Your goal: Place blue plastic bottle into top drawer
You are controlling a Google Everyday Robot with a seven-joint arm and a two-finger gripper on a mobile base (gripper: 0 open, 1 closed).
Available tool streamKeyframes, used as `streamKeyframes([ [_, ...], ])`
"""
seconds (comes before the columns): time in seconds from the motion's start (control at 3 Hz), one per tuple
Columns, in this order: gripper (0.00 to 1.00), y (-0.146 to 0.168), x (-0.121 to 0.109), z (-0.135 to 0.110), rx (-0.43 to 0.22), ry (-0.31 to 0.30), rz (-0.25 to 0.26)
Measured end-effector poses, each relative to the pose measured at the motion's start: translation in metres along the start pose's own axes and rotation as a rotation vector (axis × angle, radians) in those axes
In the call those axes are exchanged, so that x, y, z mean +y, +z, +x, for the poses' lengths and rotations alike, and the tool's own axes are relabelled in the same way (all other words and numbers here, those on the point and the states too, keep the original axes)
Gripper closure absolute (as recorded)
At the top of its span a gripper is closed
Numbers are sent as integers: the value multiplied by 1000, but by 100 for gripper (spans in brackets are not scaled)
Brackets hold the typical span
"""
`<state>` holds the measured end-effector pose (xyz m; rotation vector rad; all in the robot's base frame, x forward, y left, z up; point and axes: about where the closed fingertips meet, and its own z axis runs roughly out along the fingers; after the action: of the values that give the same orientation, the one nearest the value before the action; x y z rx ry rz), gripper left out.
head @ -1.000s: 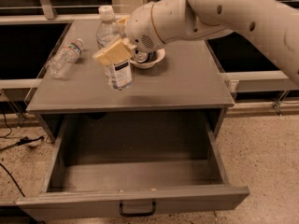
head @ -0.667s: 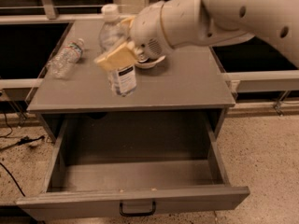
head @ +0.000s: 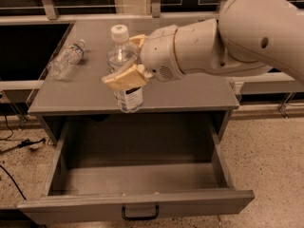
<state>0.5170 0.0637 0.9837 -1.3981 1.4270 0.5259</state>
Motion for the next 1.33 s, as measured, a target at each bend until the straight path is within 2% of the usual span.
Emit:
streamKeyframes([
  [0.67, 100, -5, 39, 19, -16, 55, 8],
  [1.0, 100, -2, 65, 38, -35, 92, 14],
  [1.33, 100, 8, 83, 57, -51, 98, 16],
])
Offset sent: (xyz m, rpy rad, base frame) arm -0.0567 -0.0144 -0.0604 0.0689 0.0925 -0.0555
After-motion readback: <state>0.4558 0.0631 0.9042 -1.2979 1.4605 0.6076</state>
